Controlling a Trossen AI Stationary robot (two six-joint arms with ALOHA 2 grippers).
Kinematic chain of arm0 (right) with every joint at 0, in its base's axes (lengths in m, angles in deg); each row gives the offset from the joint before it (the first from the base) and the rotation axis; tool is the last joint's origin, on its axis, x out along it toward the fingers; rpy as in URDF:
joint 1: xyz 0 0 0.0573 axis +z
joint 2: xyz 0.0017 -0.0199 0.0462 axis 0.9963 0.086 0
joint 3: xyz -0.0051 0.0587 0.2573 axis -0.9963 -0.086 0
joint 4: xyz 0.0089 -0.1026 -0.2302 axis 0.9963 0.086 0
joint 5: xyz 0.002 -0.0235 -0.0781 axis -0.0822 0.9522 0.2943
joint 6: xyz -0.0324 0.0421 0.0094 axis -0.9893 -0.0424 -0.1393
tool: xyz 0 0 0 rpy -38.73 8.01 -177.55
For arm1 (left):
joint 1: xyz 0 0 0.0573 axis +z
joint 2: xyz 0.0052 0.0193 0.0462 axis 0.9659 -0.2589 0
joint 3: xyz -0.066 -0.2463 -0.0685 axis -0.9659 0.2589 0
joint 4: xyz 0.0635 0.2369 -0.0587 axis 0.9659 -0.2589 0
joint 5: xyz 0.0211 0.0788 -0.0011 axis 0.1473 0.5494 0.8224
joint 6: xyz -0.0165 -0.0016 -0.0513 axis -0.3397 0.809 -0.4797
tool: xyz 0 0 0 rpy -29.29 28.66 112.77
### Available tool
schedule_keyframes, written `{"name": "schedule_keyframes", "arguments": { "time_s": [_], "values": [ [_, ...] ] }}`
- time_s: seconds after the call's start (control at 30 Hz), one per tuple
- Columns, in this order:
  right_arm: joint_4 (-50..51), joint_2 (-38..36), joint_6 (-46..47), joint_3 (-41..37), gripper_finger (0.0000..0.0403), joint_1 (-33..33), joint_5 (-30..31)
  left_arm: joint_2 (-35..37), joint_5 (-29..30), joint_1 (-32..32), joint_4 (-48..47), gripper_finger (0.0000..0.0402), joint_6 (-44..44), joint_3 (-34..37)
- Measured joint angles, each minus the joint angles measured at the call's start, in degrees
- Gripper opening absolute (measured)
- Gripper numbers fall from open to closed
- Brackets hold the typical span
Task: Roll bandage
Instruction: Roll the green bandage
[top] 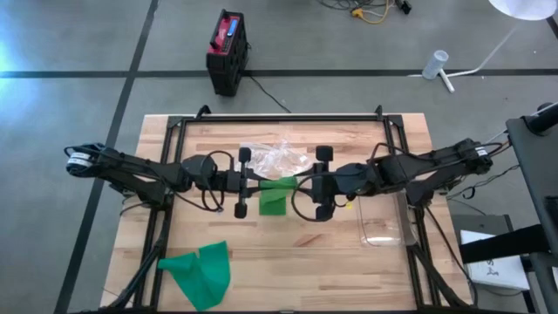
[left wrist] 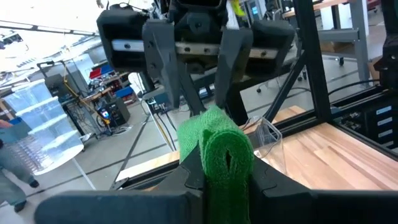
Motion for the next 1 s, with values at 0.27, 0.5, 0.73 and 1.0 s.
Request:
{"name": "schedule_keyframes", "arguments": {
  "time_s": [0.27,0.5,0.73,1.0],
  "values": [
    [-0.37,1.54,1.04,-1.60,0.0171,0.00,-0.01,-0.02,0.04,0.00,-0.31,0.0033,-0.26,0.00],
    [-0.26,0.62,0.51,-1.62,0.0180,0.09,0.39,-0.02,0.44,-0.13,0.21,0.0028,-0.34,0.00],
    [-1.35,-1.28,-2.84,-1.62,0.0187,1.90,0.45,0.00,1.48,-0.13,1.85,0.0030,-3.91,-0.04],
    [-5.44,0.43,-6.79,-1.62,0.0185,2.64,0.11,0.57,-3.39,-0.26,2.99,0.0033,-4.37,-0.04]
  ]
}}
